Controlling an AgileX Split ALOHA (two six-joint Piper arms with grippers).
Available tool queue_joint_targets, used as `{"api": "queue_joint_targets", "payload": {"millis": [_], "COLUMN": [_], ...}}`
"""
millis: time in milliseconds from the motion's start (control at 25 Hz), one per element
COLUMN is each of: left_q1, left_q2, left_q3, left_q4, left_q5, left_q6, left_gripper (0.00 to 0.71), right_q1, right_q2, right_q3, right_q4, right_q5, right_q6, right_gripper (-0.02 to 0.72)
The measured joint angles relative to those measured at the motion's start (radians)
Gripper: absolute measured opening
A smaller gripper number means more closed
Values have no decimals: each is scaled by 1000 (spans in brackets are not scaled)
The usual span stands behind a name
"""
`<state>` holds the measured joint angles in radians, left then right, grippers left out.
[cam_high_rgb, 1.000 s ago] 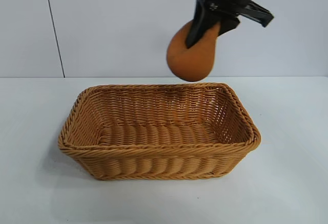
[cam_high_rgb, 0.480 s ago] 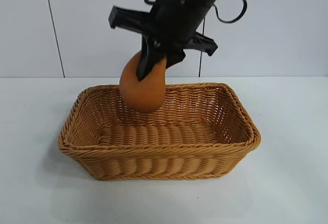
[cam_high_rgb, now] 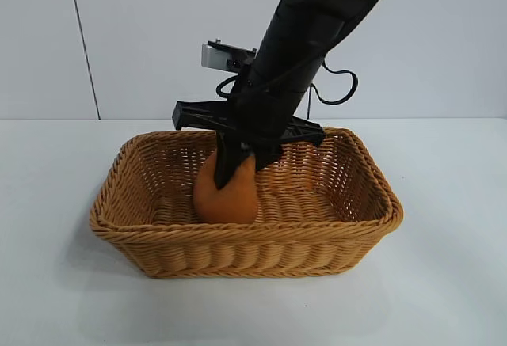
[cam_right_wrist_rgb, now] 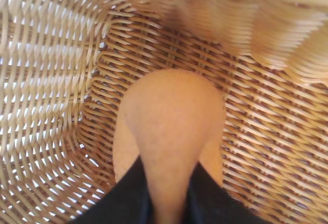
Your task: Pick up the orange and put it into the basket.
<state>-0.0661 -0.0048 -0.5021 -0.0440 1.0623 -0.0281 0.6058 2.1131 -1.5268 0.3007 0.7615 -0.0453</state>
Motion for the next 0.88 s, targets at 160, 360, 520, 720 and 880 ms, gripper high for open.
{"api": "queue_joint_targets", "payload": {"millis": [160, 360, 520, 720, 880], "left_q1": [0, 0, 0, 0, 0], "left_q2": [0, 0, 0, 0, 0], "left_q3": [0, 0, 0, 0, 0], "left_q4": [0, 0, 0, 0, 0], "left_q5": [0, 0, 0, 0, 0], "left_q6": [0, 0, 0, 0, 0], "left_gripper": [613, 613, 613, 613, 613], "right_q1": [0, 0, 0, -9, -58], "right_q2": [-5, -30, -34, -34, -34], "right_q3": [-1, -93, -257, -423, -461], "right_q4": [-14, -84, -185, -333, -359], "right_q5": [35, 154, 340, 441, 443], "right_q6": [2, 58, 74, 112, 130], "right_gripper": [579, 642, 642, 642, 642]}}
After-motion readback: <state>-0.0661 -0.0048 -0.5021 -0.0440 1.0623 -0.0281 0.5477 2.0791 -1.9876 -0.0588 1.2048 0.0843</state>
